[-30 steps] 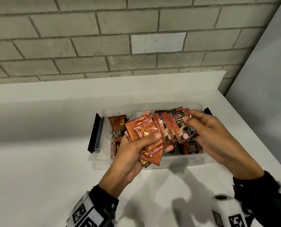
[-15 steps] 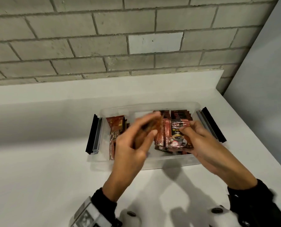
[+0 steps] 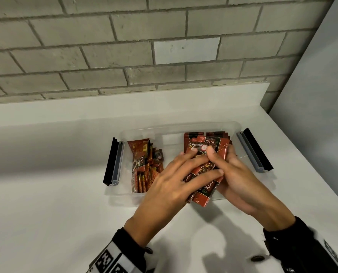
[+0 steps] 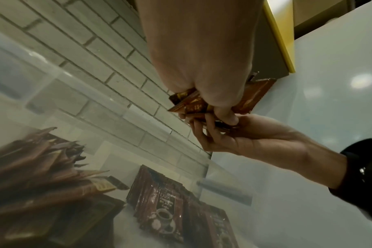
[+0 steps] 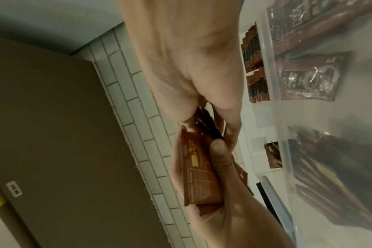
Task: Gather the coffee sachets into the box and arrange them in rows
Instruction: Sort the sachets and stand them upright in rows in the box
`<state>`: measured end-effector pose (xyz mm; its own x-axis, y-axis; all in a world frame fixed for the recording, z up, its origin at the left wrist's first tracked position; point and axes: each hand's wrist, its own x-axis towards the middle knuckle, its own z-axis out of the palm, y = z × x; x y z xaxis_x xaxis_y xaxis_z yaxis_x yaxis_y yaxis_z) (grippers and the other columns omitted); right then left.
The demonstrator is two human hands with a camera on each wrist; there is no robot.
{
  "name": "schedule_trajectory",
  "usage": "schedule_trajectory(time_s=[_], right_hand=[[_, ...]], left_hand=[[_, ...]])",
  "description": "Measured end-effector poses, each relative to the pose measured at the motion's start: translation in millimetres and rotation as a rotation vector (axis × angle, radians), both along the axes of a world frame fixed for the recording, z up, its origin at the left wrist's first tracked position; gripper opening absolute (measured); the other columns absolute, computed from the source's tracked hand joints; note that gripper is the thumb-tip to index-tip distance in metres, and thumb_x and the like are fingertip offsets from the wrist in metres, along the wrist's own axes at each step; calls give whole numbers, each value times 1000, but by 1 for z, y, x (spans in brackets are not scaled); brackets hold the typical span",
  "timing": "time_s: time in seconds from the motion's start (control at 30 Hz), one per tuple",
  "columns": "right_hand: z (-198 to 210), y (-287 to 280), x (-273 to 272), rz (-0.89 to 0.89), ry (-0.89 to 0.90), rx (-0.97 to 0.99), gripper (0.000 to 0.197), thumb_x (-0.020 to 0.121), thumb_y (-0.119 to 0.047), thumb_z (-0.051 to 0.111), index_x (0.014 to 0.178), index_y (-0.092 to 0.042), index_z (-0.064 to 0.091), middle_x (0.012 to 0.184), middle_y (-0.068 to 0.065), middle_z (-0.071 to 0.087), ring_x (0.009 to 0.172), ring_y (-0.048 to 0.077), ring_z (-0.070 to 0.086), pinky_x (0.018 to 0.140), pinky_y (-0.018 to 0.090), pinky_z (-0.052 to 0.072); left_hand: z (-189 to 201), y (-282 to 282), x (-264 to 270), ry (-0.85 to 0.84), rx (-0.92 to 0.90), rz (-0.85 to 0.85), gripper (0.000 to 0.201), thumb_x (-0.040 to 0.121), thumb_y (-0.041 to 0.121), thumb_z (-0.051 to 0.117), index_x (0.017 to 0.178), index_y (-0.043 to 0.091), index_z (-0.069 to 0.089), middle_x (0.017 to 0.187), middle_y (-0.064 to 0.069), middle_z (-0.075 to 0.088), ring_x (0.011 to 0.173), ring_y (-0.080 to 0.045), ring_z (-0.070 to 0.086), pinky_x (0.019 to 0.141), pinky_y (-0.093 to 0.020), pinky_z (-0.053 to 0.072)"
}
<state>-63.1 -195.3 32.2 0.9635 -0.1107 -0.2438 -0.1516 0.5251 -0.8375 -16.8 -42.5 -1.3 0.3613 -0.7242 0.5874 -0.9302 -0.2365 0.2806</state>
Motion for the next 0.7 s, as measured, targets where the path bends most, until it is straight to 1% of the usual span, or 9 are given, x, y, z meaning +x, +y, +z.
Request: schedule_trajectory(time_s=[0.1,0.17,0.23,0.27,0.33,0.43,0.53,0.6,0.7], right_hand=[[-2,-1,3,-38,-24,28,39,91,-19,52,127,-18,41,118,6,67,108,20,66,78,32,58],[-3,-4,5,-95,-33,50,36,94,-14,50,129,-18,42,122,8,64,105,23,67,71,34,58],[-2,-7,7,-124,-31,63,36,93,-14,51,128,-18,44,121,7,65,100,22,69,68,33,58],[0,-8,7,-110,-23,63,38,90,-14,53,127,-18,46,120,7,65,97,22,70,66,33,58],[3,-10,6,-16,15,-4,44,82,-18,59,125,-17,48,117,8,66,88,21,71,57,30,57],[8,-17,5,192,64,-261,46,79,-23,62,123,-18,51,104,5,69,74,14,66,46,27,49],[12,-24,7,327,74,-443,48,75,-28,65,119,-15,49,86,1,70,60,13,59,41,24,43],[14,-27,9,350,62,-522,49,76,-28,66,118,-12,48,86,4,68,59,15,57,39,23,41],[11,-26,13,333,40,-616,43,80,-31,65,115,-12,48,89,4,68,62,9,62,38,21,41]], left_hand=[[0,2,-1,247,-229,-22,35,94,6,53,126,20,55,135,-6,53,133,-23,45,107,-40,40],[7,2,-4,554,-469,35,40,89,0,59,122,22,58,129,-1,59,124,-18,53,100,-31,46],[14,2,-7,914,-666,125,35,87,10,61,119,24,59,120,3,66,114,-15,62,88,-28,53],[17,1,-6,1048,-724,184,36,85,14,62,120,22,59,115,3,69,108,-16,65,82,-31,56],[17,-2,-2,1314,-805,241,40,80,19,65,120,17,60,109,-1,72,102,-23,68,78,-40,57],[19,-3,6,1658,-896,168,33,81,17,63,115,18,65,106,-10,72,97,-27,70,76,-40,58],[20,-1,9,1800,-848,87,21,76,16,66,96,18,73,102,-14,72,91,-29,71,75,-43,59],[20,0,8,1818,-785,85,20,68,10,70,87,15,75,101,-17,72,90,-32,71,79,-46,57],[20,-2,8,1815,-733,127,41,61,-3,71,100,8,67,101,-19,72,90,-35,70,78,-46,57]])
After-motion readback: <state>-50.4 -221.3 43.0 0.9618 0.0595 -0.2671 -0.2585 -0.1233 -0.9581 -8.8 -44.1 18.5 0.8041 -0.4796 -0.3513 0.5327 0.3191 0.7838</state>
